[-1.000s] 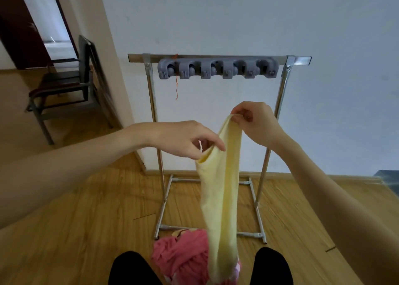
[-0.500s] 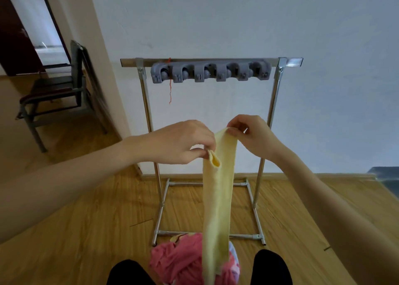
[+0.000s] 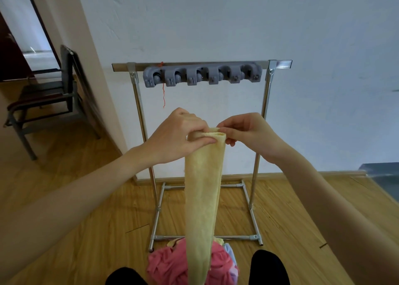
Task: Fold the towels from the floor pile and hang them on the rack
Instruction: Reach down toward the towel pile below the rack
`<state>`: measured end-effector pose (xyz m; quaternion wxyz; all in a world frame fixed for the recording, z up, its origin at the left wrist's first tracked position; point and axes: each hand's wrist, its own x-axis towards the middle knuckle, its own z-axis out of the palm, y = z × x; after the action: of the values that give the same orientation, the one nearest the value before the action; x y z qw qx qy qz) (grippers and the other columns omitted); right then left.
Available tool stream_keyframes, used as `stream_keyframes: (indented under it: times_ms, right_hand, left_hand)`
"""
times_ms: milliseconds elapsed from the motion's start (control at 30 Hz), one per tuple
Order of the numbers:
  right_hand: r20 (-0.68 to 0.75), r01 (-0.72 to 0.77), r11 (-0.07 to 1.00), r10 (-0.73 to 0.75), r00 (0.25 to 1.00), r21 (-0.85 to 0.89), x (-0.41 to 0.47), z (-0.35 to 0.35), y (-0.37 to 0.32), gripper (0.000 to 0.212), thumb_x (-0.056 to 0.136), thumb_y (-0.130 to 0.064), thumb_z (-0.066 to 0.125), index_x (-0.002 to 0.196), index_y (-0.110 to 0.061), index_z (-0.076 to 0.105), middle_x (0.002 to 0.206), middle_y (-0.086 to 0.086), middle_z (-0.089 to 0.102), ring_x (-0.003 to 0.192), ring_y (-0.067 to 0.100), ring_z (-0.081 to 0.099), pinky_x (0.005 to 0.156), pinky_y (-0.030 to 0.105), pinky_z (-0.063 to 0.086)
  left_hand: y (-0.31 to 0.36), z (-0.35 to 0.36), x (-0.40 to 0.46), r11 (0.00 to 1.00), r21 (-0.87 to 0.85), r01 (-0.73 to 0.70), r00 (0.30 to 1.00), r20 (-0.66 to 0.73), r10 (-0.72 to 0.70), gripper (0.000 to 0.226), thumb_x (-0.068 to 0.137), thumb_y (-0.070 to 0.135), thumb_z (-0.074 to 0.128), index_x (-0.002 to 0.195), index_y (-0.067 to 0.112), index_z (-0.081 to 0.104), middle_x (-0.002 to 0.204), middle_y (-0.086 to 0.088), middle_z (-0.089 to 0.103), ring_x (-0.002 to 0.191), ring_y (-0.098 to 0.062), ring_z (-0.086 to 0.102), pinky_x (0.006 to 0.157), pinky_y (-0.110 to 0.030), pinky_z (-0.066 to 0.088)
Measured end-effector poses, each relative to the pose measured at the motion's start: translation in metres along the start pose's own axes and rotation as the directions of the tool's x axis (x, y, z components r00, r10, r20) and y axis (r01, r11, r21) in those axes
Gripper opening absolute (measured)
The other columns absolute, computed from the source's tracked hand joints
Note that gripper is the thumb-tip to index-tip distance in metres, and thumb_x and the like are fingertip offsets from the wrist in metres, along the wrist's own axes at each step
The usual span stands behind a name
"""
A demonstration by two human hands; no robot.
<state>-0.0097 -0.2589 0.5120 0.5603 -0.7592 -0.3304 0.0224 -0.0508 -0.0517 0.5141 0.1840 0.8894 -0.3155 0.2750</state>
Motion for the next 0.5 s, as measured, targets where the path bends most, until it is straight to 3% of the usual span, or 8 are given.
stream_keyframes:
  times_ms: [200, 300, 400, 500]
  right_hand:
    - [0.045, -0.005, 0.999, 0.003, 0.999, 0.041, -0.006, 0.003, 0.000, 0.021, 0.092, 0.000, 0.054, 0.106, -0.001, 0.069, 0.089, 0.011, 0.071, 0.075, 0.015, 0.063, 0.072, 0.021, 0.051]
    - [0.062, 0.014, 0.999, -0.017, 0.998, 0.036, -0.009, 0.006, 0.000, 0.025, 0.087, 0.003, 0.060, 0.109, -0.007, 0.069, 0.096, 0.007, 0.071, 0.083, 0.013, 0.064, 0.079, 0.022, 0.053]
    - [-0.045, 0.087, 0.995, -0.089, 0.995, -0.055, -0.009, 0.012, 0.002, 0.027, 0.083, 0.004, 0.066, 0.106, -0.010, 0.069, 0.096, 0.005, 0.071, 0.085, 0.014, 0.065, 0.082, 0.028, 0.055]
    - [-0.170, 0.153, 0.983, -0.168, 0.971, -0.100, -0.005, 0.015, 0.004, 0.023, 0.086, 0.003, 0.063, 0.103, -0.010, 0.070, 0.097, 0.004, 0.071, 0.087, 0.022, 0.065, 0.078, 0.035, 0.055]
  left_hand:
    - [-0.003, 0.007, -0.001, 0.996, 0.018, 0.082, 0.996, -0.045, -0.081, 0.036, 0.085, 0.052, 0.055, 0.080, 0.018, 0.069, 0.067, 0.011, 0.063, 0.062, -0.005, 0.054, 0.083, -0.014, 0.033]
    - [-0.004, 0.010, 0.000, 0.993, 0.006, 0.122, 0.989, -0.082, -0.121, 0.029, 0.086, 0.044, 0.062, 0.078, 0.018, 0.070, 0.063, 0.010, 0.063, 0.058, -0.007, 0.056, 0.071, -0.019, 0.039]
    - [-0.001, 0.009, 0.005, 0.988, -0.020, 0.152, 0.983, -0.100, -0.153, 0.029, 0.086, 0.044, 0.063, 0.078, 0.017, 0.071, 0.061, 0.008, 0.062, 0.057, -0.007, 0.056, 0.061, -0.025, 0.040]
    - [0.005, 0.003, 0.012, 0.990, -0.032, 0.137, 0.984, -0.109, -0.140, 0.039, 0.086, 0.052, 0.057, 0.082, 0.017, 0.072, 0.064, 0.006, 0.064, 0.059, -0.008, 0.057, 0.064, -0.032, 0.045]
